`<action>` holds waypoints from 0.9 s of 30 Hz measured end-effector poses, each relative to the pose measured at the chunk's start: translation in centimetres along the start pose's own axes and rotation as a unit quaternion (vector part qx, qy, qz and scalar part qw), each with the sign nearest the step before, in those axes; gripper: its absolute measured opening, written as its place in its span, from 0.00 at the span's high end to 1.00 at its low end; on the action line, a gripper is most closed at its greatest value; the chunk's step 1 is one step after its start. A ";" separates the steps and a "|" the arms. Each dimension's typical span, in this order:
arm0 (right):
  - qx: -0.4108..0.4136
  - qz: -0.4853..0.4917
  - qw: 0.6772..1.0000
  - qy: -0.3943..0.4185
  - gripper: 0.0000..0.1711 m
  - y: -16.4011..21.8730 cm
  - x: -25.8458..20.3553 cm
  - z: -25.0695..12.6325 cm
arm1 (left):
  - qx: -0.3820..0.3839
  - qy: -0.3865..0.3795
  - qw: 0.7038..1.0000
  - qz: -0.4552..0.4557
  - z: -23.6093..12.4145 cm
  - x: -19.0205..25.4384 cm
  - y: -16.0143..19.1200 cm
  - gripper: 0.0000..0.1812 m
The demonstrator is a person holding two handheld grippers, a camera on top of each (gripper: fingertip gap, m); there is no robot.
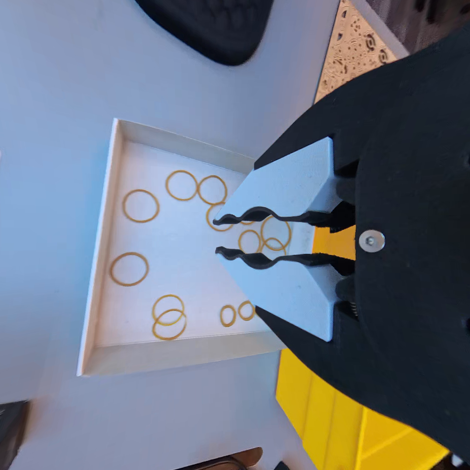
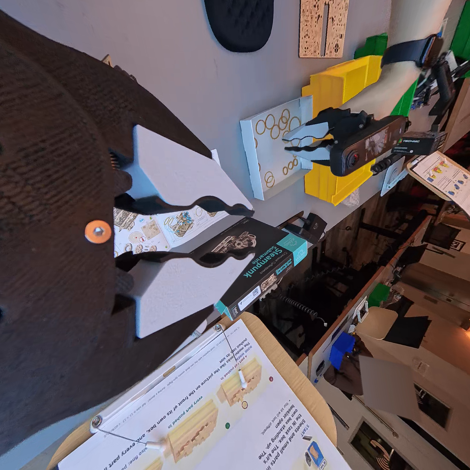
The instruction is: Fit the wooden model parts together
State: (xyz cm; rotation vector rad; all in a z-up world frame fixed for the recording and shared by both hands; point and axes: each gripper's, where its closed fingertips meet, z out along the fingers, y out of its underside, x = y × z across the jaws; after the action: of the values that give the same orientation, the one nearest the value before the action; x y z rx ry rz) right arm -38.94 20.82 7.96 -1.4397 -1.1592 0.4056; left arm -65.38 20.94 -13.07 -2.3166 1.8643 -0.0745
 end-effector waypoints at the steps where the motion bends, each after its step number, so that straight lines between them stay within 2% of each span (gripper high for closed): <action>1: -0.002 0.003 1.000 0.000 0.85 0.2 0.2 0.1 | -0.014 0.002 1.000 -0.003 0.1 -0.1 0.6 0.90; 5: -0.016 0.004 1.000 0.005 0.85 1.0 0.6 0.4 | -0.039 0.029 0.999 -0.008 1.2 0.5 1.8 0.92; 10: -0.013 0.002 1.000 0.011 0.84 0.9 0.8 0.1 | -0.050 0.024 0.998 -0.009 2.5 0.5 2.2 0.94; 12: -0.014 0.001 1.000 0.013 0.84 0.9 0.9 0.0 | -0.043 0.014 0.999 -0.005 2.5 0.3 1.8 0.93; 19: -0.015 0.003 1.000 0.014 0.84 0.9 1.2 -0.2 | -0.094 0.013 0.995 0.017 3.6 0.3 2.6 0.91; 24: -0.018 -0.002 1.000 0.016 0.84 1.0 1.3 -0.4 | -0.090 0.026 0.995 -0.017 3.6 0.4 2.5 0.96; 25: -0.015 -0.003 1.000 0.019 0.84 0.9 1.3 -0.5 | -0.091 0.025 0.995 -0.023 3.6 0.3 2.5 1.00; 27: -0.010 -0.005 1.000 0.018 0.84 0.8 1.3 -0.7 | -0.097 0.018 0.995 -0.022 3.6 0.3 2.6 1.00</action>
State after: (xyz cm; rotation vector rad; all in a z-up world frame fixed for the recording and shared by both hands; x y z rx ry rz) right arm -37.49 21.68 7.89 -1.4535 -1.1433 0.3601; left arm -67.24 20.44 -17.09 -2.5001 1.9160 0.0632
